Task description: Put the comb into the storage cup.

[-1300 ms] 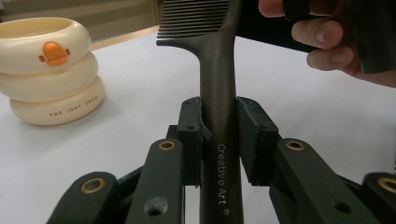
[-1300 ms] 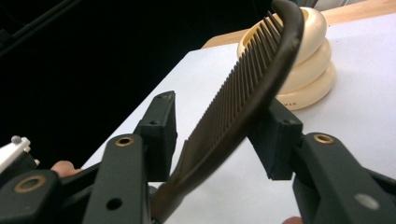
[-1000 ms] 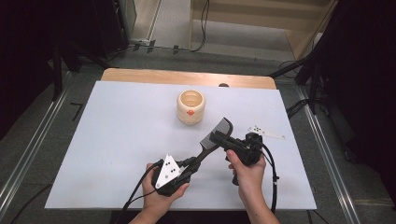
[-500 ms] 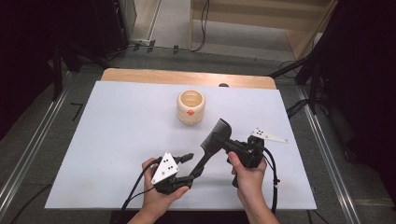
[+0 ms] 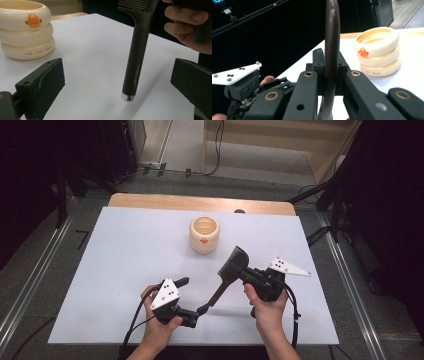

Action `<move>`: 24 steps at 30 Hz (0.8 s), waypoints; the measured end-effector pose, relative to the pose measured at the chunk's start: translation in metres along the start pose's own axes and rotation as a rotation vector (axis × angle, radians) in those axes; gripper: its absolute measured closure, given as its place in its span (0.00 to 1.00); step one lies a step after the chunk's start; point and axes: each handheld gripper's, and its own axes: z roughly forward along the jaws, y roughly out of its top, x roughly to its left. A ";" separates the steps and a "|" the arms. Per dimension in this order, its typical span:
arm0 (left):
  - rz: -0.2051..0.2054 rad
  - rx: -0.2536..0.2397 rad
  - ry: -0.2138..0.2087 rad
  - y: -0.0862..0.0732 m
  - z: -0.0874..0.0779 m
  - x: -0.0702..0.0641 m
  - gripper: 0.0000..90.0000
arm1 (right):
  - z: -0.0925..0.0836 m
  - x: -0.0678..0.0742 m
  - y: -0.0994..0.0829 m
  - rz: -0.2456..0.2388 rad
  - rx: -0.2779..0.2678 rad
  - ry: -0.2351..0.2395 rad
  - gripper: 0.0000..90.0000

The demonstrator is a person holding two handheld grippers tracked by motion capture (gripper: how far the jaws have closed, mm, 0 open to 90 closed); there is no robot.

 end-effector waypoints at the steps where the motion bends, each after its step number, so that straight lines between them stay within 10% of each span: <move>1: 0.000 -0.002 0.012 0.000 -0.003 0.002 0.00 | 0.000 0.000 0.001 -0.008 -0.003 -0.005 0.92; 24: -0.016 -0.029 0.156 -0.019 -0.066 0.047 0.00 | -0.002 -0.007 0.023 -0.104 -0.023 -0.068 0.92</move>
